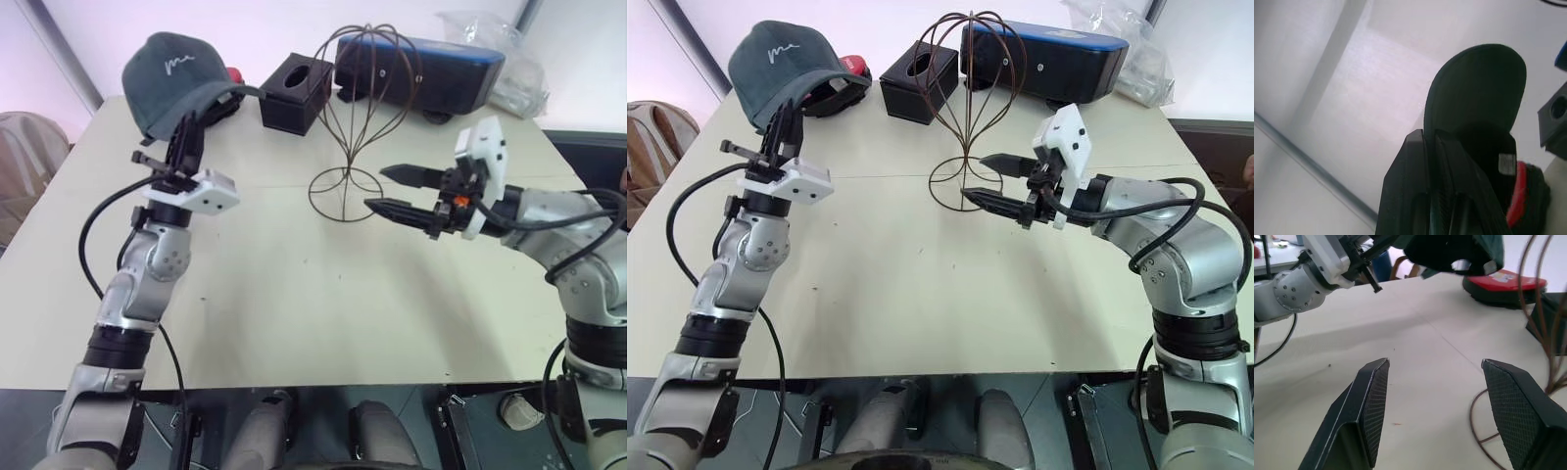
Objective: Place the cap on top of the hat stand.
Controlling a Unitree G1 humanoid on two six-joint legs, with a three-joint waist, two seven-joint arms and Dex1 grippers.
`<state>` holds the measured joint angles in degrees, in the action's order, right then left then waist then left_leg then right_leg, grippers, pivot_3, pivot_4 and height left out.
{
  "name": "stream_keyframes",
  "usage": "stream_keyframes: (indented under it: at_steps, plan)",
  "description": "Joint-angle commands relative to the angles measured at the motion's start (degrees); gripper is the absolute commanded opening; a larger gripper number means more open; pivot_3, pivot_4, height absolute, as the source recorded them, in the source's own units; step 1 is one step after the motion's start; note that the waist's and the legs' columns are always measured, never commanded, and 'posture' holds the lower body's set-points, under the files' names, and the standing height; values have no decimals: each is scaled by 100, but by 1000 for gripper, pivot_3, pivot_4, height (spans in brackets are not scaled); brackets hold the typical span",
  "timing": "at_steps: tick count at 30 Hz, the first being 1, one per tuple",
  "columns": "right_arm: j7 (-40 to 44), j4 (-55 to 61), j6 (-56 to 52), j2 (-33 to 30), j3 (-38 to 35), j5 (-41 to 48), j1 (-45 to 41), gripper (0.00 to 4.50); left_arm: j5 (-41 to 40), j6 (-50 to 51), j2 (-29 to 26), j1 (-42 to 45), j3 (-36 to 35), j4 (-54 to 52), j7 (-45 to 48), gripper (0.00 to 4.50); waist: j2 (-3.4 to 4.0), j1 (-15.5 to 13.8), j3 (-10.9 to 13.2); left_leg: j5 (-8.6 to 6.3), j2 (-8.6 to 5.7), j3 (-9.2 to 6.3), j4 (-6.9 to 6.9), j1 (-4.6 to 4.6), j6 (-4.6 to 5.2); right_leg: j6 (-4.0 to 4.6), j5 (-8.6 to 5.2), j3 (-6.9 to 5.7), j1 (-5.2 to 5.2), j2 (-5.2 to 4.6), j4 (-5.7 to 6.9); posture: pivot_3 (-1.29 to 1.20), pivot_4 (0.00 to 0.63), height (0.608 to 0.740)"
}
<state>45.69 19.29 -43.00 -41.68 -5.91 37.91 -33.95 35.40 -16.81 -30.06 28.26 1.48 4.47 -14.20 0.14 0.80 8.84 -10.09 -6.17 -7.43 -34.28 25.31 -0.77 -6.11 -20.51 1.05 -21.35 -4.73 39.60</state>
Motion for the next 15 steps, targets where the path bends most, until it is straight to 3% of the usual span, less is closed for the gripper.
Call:
stream_keyframes:
  at_steps: [1, 15]
  plan:
    - [14, -345, 384, -250, -284, -295, -349, 3068, -158, -212, -4, 377, 33, 20, 89, 260, 0, -4, 1, 0, 0, 0, 0, 0, 0, 0, 0, 0, 0, 0, 0, 0, 150, 740]
    - [186, -1132, 1063, -776, -587, -786, -703, 3068, -270, -1079, -37, 1492, 243, 763, 233, 260, -5, -7, 3, 0, -1, 0, -9, 4, 0, -1, 1, 0, 1, 0, 1, 0, 150, 740]
